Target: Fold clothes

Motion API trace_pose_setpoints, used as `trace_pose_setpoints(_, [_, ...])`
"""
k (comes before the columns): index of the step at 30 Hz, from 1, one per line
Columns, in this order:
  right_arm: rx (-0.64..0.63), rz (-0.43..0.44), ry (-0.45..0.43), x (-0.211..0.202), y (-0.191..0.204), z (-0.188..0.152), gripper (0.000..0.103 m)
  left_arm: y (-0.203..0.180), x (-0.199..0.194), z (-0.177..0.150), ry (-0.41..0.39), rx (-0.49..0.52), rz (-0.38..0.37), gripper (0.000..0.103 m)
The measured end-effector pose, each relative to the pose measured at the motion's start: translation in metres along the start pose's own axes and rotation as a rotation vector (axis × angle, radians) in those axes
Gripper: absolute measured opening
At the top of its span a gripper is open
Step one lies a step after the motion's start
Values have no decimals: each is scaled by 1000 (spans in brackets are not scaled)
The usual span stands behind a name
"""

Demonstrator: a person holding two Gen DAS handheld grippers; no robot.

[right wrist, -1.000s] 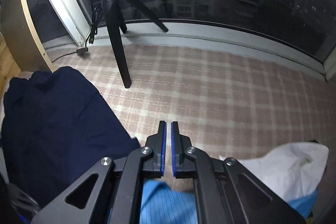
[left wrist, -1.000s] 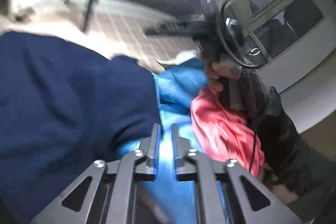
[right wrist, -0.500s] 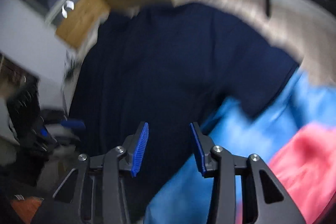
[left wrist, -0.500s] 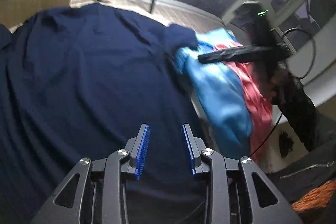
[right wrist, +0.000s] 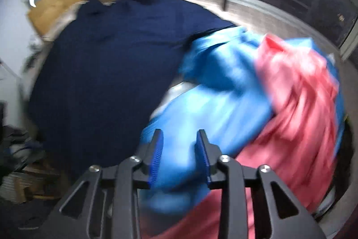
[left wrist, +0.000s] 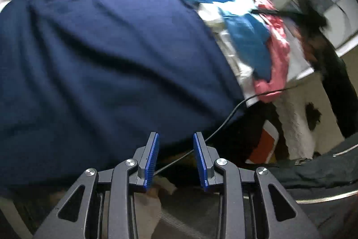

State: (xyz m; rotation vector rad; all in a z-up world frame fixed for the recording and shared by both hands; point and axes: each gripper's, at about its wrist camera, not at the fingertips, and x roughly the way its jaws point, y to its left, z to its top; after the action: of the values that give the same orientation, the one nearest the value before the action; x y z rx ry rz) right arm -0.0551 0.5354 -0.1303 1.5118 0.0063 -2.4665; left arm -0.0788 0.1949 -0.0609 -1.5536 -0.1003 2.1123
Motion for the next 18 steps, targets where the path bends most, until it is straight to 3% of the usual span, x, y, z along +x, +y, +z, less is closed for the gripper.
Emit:
trace_pose_setpoints(3, [53, 47, -6, -11, 22, -47, 33, 33, -25, -32, -25, -57, 106, 30])
trace_pose_setpoints(6, [165, 85, 0, -18, 23, -91, 33, 87, -70, -60, -103, -197, 201, 30])
trace_pose_setpoints(11, [221, 116, 50, 24, 35, -114, 33, 161, -110, -80, -174, -306, 375, 33])
trace_pose_setpoints(18, [183, 85, 95, 51, 52, -115, 36, 223, -110, -92, -200, -416, 371, 33])
